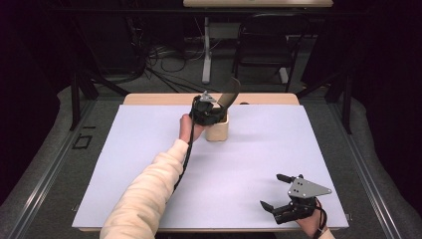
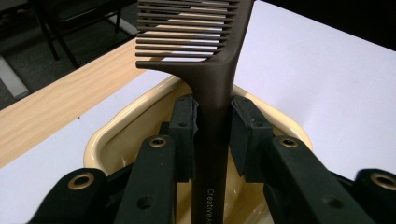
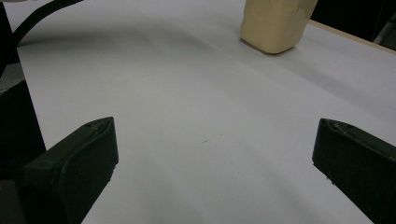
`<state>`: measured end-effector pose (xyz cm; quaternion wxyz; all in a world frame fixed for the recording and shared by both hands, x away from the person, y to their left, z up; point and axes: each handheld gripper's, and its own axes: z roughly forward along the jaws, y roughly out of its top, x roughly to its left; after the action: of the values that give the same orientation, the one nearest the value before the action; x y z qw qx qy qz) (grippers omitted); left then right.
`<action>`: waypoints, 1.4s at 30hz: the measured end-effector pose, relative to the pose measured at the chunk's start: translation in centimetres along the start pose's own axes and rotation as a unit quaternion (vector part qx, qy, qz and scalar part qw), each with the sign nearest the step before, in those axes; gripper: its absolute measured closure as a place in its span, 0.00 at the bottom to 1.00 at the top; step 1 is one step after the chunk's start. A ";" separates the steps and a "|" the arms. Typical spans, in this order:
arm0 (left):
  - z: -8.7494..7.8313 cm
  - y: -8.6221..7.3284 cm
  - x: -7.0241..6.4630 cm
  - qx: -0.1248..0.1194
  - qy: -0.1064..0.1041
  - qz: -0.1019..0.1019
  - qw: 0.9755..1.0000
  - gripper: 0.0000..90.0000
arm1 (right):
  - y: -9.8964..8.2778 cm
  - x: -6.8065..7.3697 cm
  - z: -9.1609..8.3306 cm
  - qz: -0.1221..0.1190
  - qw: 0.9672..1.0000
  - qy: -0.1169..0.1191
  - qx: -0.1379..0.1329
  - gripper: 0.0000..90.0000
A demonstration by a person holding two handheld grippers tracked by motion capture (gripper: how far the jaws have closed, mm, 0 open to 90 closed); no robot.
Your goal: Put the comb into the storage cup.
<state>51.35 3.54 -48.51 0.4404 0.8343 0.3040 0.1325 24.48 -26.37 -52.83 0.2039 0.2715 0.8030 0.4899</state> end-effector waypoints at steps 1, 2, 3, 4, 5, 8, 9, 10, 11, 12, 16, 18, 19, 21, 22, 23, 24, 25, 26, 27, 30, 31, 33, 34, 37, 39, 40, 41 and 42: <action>0.0 0.0 0.0 0.001 0.001 -0.001 1.000 0.80 | 0.0 0.0 0.0 0.000 1.000 0.000 0.000 0.00; 0.0 0.0 0.0 0.000 0.003 -0.001 1.000 0.80 | 0.0 0.0 0.0 0.000 1.000 0.000 0.000 0.00; 0.0 -0.1 0.0 -0.001 0.001 -0.001 1.000 0.79 | 0.0 0.0 0.0 0.000 1.000 0.000 0.000 0.00; -0.1 -0.1 -0.1 -0.006 0.002 -0.003 1.000 0.78 | 0.0 0.0 0.0 0.000 1.000 0.000 0.000 0.00; -0.1 -0.1 -0.2 -0.006 0.004 -0.004 1.000 0.73 | 0.0 0.0 0.0 0.000 1.000 0.000 0.000 0.00; -0.4 -0.1 -0.2 -0.010 -0.003 -0.005 1.000 0.66 | 0.0 0.0 0.0 0.002 1.000 0.001 -0.001 0.00; -0.5 -0.1 -0.3 -0.009 -0.002 -0.003 1.000 0.62 | 0.0 0.0 0.0 0.001 1.000 0.001 -0.001 0.00; -0.6 -0.1 -0.3 -0.010 -0.002 -0.004 1.000 0.58 | 0.0 0.0 0.0 0.001 1.000 0.001 -0.001 0.00; -0.7 -0.1 -0.3 -0.011 -0.001 -0.004 1.000 0.56 | 0.0 0.0 0.0 0.002 1.000 0.001 -0.002 0.00; -0.9 -0.1 -0.3 -0.010 0.001 -0.005 1.000 0.52 | 0.0 0.0 0.0 0.001 1.000 0.001 -0.002 0.00; -1.5 0.1 -0.4 -0.018 0.011 -0.009 1.000 0.42 | 0.0 0.0 0.0 0.002 1.000 0.000 0.000 0.00; -1.8 0.2 -0.3 -0.022 0.013 -0.010 1.000 0.38 | 0.0 0.0 0.0 0.002 1.000 0.000 -0.001 0.00; -2.0 0.2 -0.3 -0.025 0.012 -0.013 1.000 0.37 | 0.0 0.0 0.0 0.003 1.000 0.000 0.000 0.00; -2.2 0.1 -0.2 -0.031 0.008 -0.019 0.999 0.32 | 0.0 0.0 0.0 0.003 1.000 0.000 0.000 0.00; -2.4 0.1 -0.2 -0.032 0.010 -0.020 0.999 0.28 | 0.0 0.0 0.0 0.001 1.000 -0.001 -0.001 0.00; -2.5 0.1 -0.2 -0.032 0.009 -0.019 0.999 0.24 | 0.0 0.0 0.1 0.001 1.000 -0.001 -0.001 0.00; -2.7 0.0 -0.3 -0.030 0.011 -0.015 0.999 0.22 | 0.0 0.0 0.1 0.001 1.000 0.000 -0.001 0.00; -2.8 0.0 -0.3 -0.031 0.013 -0.013 0.999 0.19 | 0.0 0.0 0.1 0.000 1.000 0.000 0.000 0.00; -3.0 -0.1 -0.4 -0.031 0.013 -0.010 0.999 0.17 | 0.0 0.0 0.1 0.000 1.000 0.000 0.000 0.00; -3.2 -0.1 -0.5 -0.034 0.013 -0.009 0.999 0.16 | 0.0 0.0 0.1 0.000 1.000 0.000 0.000 0.00; -3.7 -0.2 -0.5 -0.033 0.010 -0.009 0.999 0.06 | 0.0 0.0 0.1 0.003 1.000 0.001 0.001 0.00; -3.8 -0.3 -0.5 -0.033 0.010 -0.006 0.999 0.05 | 0.0 0.0 0.1 0.004 1.000 0.001 0.002 0.00; -4.1 -0.4 -0.7 -0.033 0.013 -0.007 0.999 0.03 | 0.0 0.0 0.1 0.002 1.000 0.000 0.001 0.00; -4.2 -0.5 -0.7 -0.031 0.013 -0.006 0.999 0.01 | 0.0 0.0 0.0 0.003 1.000 0.000 0.001 0.00; -4.8 -0.7 -1.0 -0.027 0.019 0.002 0.999 0.00 | 0.0 0.0 0.0 0.003 1.000 0.001 0.001 0.00; -5.2 -1.0 -1.1 -0.023 0.019 0.006 1.000 0.00 | 0.0 0.0 0.0 0.002 1.000 0.000 0.001 0.00; -5.4 -1.1 -1.2 -0.022 0.019 0.005 1.000 0.00 | 0.0 0.0 0.1 0.001 1.000 0.000 0.001 0.00; -5.6 -1.2 -1.2 -0.023 0.021 0.006 1.000 0.00 | 0.0 0.0 0.1 0.002 1.000 0.001 0.001 0.00; -5.9 -1.3 -1.2 -0.023 0.020 0.007 1.000 0.00 | 0.0 0.0 0.1 0.002 1.000 0.001 0.001 0.00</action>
<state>47.04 7.17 -46.12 0.4522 0.8233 0.3035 0.1597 24.49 -26.30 -52.86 0.2021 0.2730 0.8029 0.4898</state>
